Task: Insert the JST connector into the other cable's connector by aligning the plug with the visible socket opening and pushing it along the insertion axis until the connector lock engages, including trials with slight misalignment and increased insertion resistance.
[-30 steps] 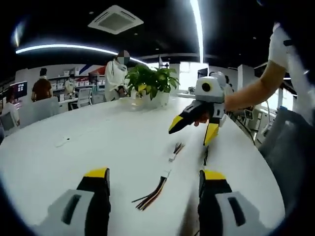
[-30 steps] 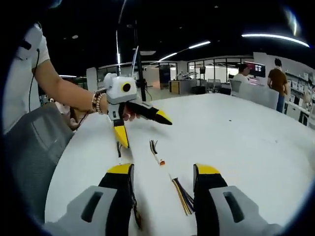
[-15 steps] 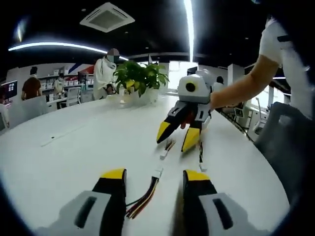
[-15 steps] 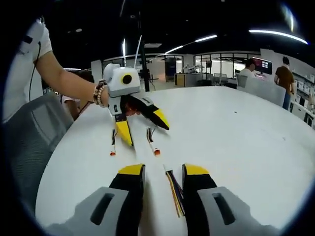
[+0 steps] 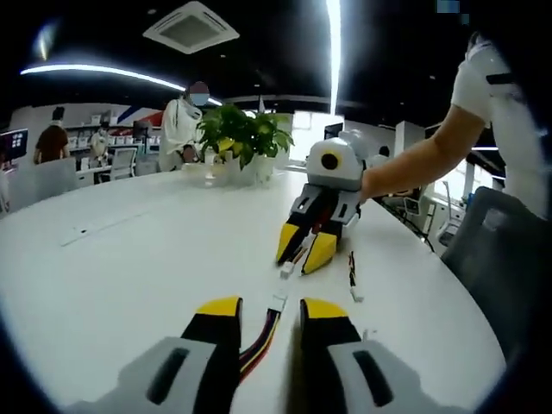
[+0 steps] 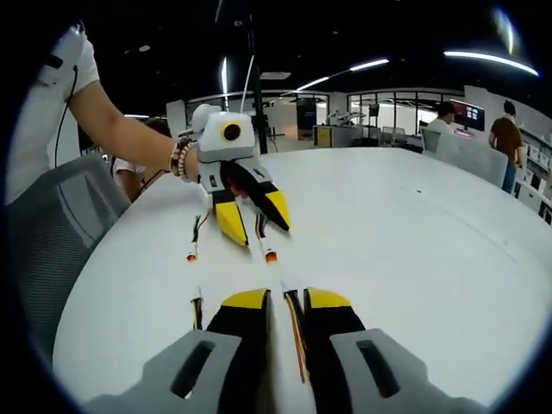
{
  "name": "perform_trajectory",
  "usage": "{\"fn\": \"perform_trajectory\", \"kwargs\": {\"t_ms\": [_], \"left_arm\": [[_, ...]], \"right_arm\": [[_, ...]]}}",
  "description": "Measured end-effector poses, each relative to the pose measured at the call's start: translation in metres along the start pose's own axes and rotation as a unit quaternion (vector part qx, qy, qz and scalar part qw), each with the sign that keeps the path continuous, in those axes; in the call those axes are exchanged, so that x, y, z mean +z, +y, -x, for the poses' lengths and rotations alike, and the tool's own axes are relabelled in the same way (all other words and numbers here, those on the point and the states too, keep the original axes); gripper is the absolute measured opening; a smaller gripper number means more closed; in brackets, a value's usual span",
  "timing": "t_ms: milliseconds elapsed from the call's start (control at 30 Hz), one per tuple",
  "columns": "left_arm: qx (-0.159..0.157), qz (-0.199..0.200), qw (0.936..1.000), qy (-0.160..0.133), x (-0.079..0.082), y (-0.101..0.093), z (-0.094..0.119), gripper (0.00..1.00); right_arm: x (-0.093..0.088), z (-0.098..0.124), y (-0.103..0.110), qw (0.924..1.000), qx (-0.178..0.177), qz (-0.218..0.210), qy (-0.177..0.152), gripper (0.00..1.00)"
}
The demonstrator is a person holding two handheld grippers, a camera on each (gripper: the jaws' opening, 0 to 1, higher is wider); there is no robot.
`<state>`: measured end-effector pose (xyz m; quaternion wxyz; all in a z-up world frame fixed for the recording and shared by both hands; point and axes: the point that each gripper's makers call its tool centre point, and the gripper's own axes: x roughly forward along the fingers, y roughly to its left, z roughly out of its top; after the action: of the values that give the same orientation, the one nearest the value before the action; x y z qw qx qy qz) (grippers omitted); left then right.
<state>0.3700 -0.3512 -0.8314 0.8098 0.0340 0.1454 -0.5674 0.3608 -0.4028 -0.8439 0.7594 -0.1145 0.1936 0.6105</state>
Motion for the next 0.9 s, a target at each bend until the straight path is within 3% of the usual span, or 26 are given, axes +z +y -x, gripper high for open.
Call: {"fn": "perform_trajectory", "kwargs": {"t_ms": [200,333,567,900], "left_arm": [[-0.011,-0.008,0.9998,0.011,-0.004,-0.002,-0.002,0.11],[-0.015,-0.02,0.9993,0.026,-0.011,-0.003,-0.004,0.09],[-0.018,-0.022,0.9992,0.026,-0.011,-0.005,-0.003,0.02],[-0.03,-0.027,0.9987,0.031,-0.009,-0.01,-0.004,0.01]], "right_arm": [[-0.001,-0.001,0.0,0.9999,0.006,0.011,-0.002,0.05],[-0.001,-0.001,-0.001,0.9999,0.01,0.011,-0.007,0.05],[-0.001,-0.001,0.001,0.9996,0.019,0.021,-0.009,0.05],[0.0,-0.001,0.009,0.9989,0.034,0.031,0.003,0.04]]}}
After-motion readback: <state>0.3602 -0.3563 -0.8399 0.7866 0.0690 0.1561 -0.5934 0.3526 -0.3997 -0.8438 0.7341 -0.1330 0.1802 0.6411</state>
